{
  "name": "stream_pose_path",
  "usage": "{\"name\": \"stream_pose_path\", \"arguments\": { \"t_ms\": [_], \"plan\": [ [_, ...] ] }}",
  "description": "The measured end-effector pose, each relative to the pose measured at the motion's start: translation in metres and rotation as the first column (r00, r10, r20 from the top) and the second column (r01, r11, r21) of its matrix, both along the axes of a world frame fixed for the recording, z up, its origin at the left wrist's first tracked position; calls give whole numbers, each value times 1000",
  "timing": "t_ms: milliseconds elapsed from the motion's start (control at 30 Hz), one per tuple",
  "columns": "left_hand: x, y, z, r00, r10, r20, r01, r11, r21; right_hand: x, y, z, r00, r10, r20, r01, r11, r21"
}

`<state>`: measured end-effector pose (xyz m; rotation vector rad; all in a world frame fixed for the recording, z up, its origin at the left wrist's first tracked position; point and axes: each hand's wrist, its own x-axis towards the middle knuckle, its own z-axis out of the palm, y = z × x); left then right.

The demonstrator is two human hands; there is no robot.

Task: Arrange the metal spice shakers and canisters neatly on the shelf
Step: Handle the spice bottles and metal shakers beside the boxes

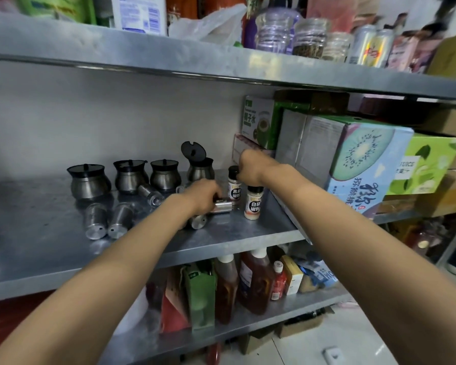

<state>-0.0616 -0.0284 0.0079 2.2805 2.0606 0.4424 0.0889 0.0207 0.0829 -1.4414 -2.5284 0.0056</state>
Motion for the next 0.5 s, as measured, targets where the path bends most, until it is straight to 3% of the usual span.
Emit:
{"name": "stream_pose_path", "arguments": {
  "t_ms": [67, 267, 500],
  "plan": [
    [-9, -6, 3, 999, 33, -14, -33, 999, -19, -1, -5, -3, 1000, 14, -1, -14, 1000, -19],
    [-34, -25, 5, 996, 92, 22, -90, 993, -71, -12, -15, -2, 999, 21, 32, -25, 991, 132],
    [-40, -31, 3, 993, 115, 7, -114, 989, -91, -32, -24, -10, 997, 72, -21, -73, 997, -34]
  ]
}}
